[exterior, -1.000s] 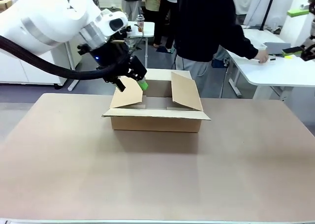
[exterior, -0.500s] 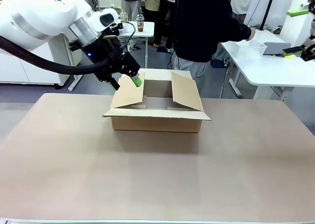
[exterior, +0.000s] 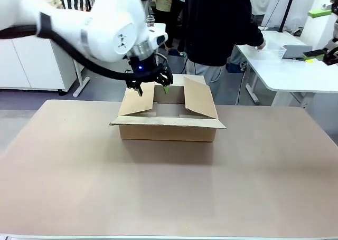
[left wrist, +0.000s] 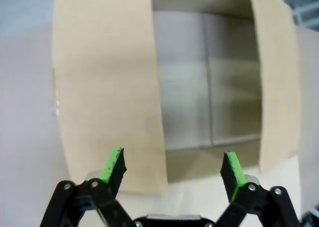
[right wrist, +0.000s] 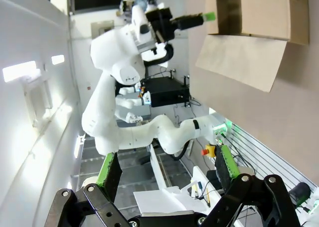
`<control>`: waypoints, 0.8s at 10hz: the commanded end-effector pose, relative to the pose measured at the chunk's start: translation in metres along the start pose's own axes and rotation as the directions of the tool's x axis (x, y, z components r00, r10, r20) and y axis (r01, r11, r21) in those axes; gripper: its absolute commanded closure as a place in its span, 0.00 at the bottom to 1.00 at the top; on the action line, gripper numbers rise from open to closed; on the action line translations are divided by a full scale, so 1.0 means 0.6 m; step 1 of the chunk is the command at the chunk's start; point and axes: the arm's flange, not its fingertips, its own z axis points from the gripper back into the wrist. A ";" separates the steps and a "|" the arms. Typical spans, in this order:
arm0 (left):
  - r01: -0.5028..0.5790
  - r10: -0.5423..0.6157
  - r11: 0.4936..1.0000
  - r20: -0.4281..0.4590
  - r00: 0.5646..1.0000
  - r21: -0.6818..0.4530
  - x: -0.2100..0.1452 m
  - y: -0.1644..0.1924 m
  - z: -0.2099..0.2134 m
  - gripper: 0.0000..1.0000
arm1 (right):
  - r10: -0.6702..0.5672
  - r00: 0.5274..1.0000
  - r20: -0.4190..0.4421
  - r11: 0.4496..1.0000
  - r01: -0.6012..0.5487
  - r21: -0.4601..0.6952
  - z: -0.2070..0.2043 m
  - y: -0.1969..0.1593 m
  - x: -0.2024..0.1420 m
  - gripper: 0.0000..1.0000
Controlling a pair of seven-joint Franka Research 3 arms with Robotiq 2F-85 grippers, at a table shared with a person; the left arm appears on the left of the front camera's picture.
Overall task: Pack the gift set into the box.
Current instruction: Place both hands on the side flaps of the Package Box and spread them outward.
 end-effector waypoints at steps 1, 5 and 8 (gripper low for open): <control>-0.022 0.025 0.984 -0.016 1.000 0.174 0.051 -0.049 -0.002 0.00 | 0.020 1.000 -0.008 1.000 -0.020 -0.005 0.002 0.000 -0.001 0.00; 0.021 -0.012 0.945 -0.030 0.999 0.325 0.088 -0.050 -0.052 0.00 | 0.020 1.000 -0.008 1.000 -0.020 -0.005 0.002 0.000 -0.001 0.00; 0.007 0.003 0.921 -0.025 1.000 0.390 0.093 -0.039 -0.084 0.00 | 0.020 1.000 -0.008 1.000 -0.020 -0.005 0.002 0.000 -0.001 0.00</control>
